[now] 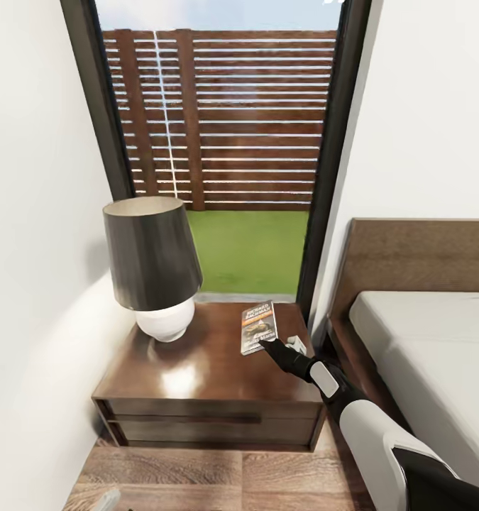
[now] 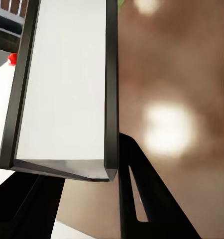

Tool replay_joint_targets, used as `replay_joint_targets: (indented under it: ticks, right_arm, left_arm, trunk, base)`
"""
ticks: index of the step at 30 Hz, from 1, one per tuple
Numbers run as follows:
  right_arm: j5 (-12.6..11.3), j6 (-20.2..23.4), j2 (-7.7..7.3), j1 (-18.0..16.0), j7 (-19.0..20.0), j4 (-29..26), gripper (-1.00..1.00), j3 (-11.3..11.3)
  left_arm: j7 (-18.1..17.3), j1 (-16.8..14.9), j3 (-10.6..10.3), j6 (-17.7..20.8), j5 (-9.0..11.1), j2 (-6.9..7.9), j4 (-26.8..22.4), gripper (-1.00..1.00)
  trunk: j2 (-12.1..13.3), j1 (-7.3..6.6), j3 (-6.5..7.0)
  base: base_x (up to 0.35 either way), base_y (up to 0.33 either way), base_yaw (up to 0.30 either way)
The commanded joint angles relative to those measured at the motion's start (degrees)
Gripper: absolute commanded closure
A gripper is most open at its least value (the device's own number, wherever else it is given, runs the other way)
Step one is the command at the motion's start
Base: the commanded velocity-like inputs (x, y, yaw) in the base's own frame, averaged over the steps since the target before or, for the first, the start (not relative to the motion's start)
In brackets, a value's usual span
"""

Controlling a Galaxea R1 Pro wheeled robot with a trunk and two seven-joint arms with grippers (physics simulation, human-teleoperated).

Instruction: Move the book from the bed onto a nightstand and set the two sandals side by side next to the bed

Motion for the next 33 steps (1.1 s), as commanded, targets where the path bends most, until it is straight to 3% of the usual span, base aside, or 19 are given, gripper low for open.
replay_joint_targets:
  ticks: [1,6,23,26,27,33]
  right_arm:
    - [-0.53,0.56,0.04,-0.03,0.09,-0.06,1.0,-0.37]
    - [-0.53,0.61,0.04,-0.03,0.0,-0.02,1.0,-0.37]
    - [-0.53,0.64,0.04,-0.03,-0.16,-0.03,1.0,-0.4]
    - [-0.53,0.64,0.04,-0.03,-0.18,-0.04,1.0,-0.44]
    - [-0.53,0.64,0.04,-0.03,-0.19,-0.05,-1.0,-0.44]
    - [-0.53,0.63,-0.02,-0.03,-0.13,-0.04,-1.0,-0.48]
  left_arm:
    - [0.44,-0.02,0.28,-0.03,0.66,-0.01,-0.18,-1.0]
    - [0.44,-0.03,1.8,-0.11,0.81,-0.25,-0.63,-1.0]
    - [0.22,-0.02,2.16,-0.05,1.15,-0.28,-0.63,-1.0]
    - [0.21,-0.01,2.16,-0.04,1.12,-0.29,-0.63,-1.0]
    - [0.21,-0.01,2.16,-0.03,1.14,-0.29,-0.63,-1.0]
    - [0.32,0.0,2.02,-0.03,0.82,-0.29,-0.62,-1.0]
  trunk:
    - [-0.04,0.02,-0.28]
    - [-0.11,0.14,-1.39]
    - [-0.34,0.58,-5.16]
    - [-0.34,0.58,-5.16]
    - [-0.34,0.58,-5.16]
    - [-0.34,0.58,-5.16]
  base:
    - [0.045,0.0,0.0]
    - [0.02,0.0,0.0]
    - [0.002,0.0,0.0]
    - [0.0,0.0,0.0]
    - [0.0,0.0,0.0]
    - [0.0,0.0,0.0]
